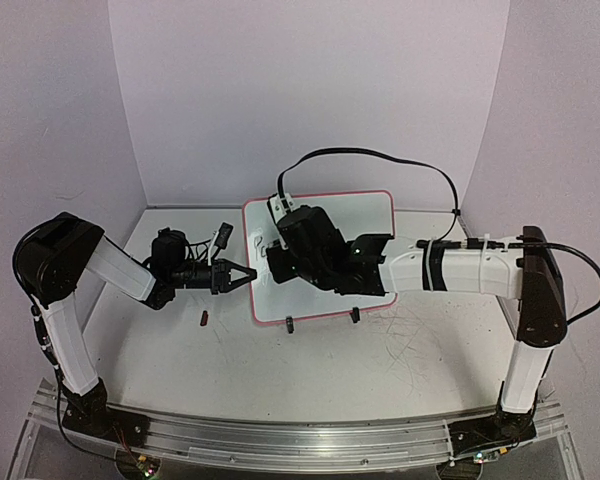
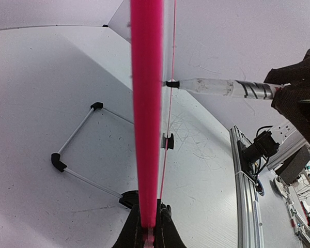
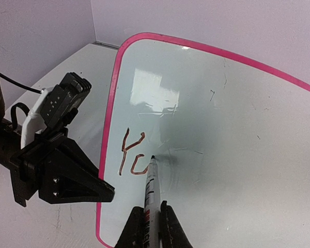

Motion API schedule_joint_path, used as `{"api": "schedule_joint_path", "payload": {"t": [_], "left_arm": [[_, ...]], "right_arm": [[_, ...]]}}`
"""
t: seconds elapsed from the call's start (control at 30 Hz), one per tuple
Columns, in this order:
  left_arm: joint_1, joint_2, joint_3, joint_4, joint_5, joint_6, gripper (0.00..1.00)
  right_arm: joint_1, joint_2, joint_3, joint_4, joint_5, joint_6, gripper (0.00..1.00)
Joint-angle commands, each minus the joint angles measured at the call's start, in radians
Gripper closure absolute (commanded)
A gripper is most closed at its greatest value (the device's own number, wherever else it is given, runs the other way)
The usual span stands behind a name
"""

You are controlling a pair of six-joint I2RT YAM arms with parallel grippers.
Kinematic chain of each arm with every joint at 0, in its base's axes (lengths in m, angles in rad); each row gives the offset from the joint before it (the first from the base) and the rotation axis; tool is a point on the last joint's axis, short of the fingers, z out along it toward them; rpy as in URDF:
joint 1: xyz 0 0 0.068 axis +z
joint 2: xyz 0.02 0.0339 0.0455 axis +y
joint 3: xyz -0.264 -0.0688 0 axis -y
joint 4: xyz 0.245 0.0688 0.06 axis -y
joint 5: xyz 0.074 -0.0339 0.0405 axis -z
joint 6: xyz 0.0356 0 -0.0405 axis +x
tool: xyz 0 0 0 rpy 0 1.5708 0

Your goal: Write a sentence on the whiteboard

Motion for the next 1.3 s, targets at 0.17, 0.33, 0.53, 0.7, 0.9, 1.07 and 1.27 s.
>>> {"api": "schedule_joint_path", "payload": {"t": [0.17, 0.33, 0.53, 0.7, 0.9, 1.07, 1.27], "left_arm": [[-0.004, -0.020, -0.001, 0.019, -0.025, 0.031, 1.00], [-0.004, -0.018, 0.001, 0.019, -0.024, 0.031, 1.00], [-0.004, -0.016, 0.001, 0.019, -0.023, 0.031, 1.00], [-0.004, -0.015, 0.000, 0.019, -0.026, 0.031, 1.00], [-0.004, -0.013, 0.004, 0.019, -0.026, 0.031, 1.00], [-0.004, -0.020, -0.003, 0.018, -0.030, 0.032, 1.00], [-0.004, -0.014, 0.001, 0.017, -0.028, 0.032, 1.00]], "right_arm": [[-0.007, 0.024, 0.049, 0.013, -0.024, -0.005, 1.00], [-0.007, 0.015, 0.024, 0.011, -0.036, 0.010, 1.00], [-0.007, 0.018, 0.029, 0.011, -0.039, 0.015, 1.00], [-0.008, -0.100, -0.066, 0.103, -0.070, 0.000, 1.00], [-0.043, -0.137, -0.131, 0.142, -0.103, 0.034, 1.00], [-0.048, -0.102, -0.102, 0.132, -0.105, 0.037, 1.00], [-0.046, -0.073, -0.065, 0.131, -0.108, 0.017, 1.00]]}}
